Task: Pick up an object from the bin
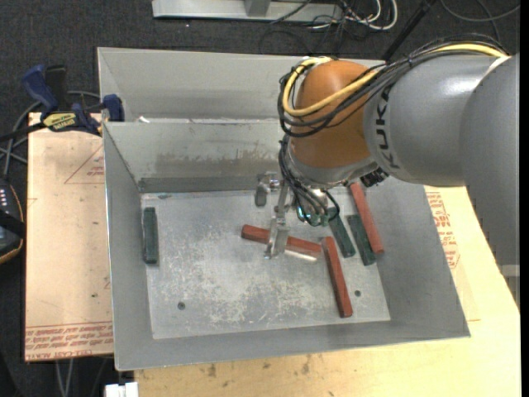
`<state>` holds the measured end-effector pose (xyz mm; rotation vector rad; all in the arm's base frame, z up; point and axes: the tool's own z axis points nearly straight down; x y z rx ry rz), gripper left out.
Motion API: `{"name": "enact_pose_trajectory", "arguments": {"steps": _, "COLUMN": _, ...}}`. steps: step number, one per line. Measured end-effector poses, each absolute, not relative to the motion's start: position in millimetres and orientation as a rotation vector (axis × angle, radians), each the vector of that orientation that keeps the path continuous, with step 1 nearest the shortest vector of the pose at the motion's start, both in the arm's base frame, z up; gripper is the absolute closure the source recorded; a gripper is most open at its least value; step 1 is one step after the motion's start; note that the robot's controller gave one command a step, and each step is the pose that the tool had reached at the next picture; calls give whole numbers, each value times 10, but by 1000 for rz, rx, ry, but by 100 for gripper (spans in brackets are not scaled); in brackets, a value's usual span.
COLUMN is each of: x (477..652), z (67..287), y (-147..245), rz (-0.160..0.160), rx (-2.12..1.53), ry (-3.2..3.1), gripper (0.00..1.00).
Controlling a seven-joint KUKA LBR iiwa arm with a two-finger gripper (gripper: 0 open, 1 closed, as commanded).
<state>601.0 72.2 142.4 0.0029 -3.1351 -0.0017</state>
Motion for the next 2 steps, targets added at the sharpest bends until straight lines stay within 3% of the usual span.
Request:
{"name": "enact_pose_trajectory", "arguments": {"steps": 1, "x": 6476, "z": 679, "y": 275, "rz": 0, "rx": 269, "ry": -3130, "gripper": 0}}
{"name": "enact_pose_trajectory", "arguments": {"steps": 2, "x": 6491, "z": 710, "y": 289, "rz": -2, "rx": 271, "ry": -3134, "gripper": 100}}
